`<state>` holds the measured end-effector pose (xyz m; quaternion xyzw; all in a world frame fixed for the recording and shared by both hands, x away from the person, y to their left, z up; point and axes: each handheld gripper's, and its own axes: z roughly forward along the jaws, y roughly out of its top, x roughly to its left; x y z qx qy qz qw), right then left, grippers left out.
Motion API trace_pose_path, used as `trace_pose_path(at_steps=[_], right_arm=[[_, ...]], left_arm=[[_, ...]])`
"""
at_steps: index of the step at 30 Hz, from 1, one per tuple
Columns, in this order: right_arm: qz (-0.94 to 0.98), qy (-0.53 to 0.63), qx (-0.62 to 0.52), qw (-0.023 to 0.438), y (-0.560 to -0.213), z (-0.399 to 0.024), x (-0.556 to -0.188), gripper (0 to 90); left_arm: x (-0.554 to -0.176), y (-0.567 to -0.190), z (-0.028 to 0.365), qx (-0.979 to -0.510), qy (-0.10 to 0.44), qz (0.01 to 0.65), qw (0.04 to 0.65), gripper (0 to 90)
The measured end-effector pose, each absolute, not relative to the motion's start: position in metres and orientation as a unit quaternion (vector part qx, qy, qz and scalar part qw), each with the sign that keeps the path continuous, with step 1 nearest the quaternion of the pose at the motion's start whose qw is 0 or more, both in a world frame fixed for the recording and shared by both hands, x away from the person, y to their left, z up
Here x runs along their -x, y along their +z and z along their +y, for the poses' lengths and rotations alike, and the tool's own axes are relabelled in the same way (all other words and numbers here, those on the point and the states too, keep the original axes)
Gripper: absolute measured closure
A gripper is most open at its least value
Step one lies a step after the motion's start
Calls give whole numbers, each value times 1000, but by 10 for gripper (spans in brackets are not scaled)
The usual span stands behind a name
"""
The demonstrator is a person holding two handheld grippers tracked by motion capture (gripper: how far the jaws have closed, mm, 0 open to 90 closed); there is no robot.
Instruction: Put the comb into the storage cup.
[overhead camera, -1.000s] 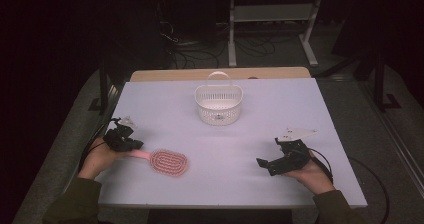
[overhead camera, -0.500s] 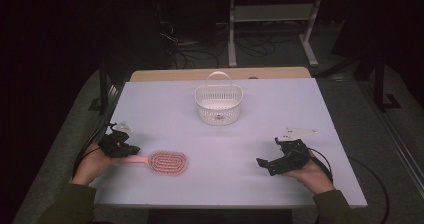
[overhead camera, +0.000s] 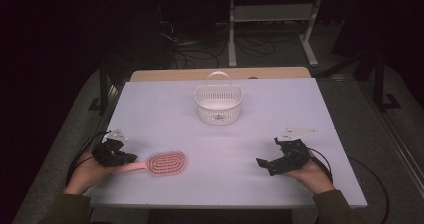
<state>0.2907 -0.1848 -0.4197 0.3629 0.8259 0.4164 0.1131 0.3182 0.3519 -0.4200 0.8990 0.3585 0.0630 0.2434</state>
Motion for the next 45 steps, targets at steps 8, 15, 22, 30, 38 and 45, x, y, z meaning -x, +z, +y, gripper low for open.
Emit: trace_pose_path(at_steps=[8, 15, 22, 30, 38, 45], right_arm=[[827, 415, -362, 113, -420, -184, -291, 0], [828, 415, -361, 112, -420, -184, -291, 0], [828, 415, -360, 112, -420, -183, -291, 0], [828, 414, -361, 112, -420, -183, -290, 0], [828, 415, -360, 112, -420, -183, -291, 0], [829, 414, -359, 112, -420, -183, -290, 0]], left_arm=[[-303, -418, 352, -897, 55, 357, 255, 900], [-292, -420, 352, -896, 48, 355, 261, 900], [-283, -421, 347, -898, 39, 348, 266, 900], [-280, -419, 346, -898, 39, 346, 268, 900], [-284, -409, 347, -882, 59, 356, 302, 765], [-287, -399, 337, -868, 64, 353, 344, 640]])
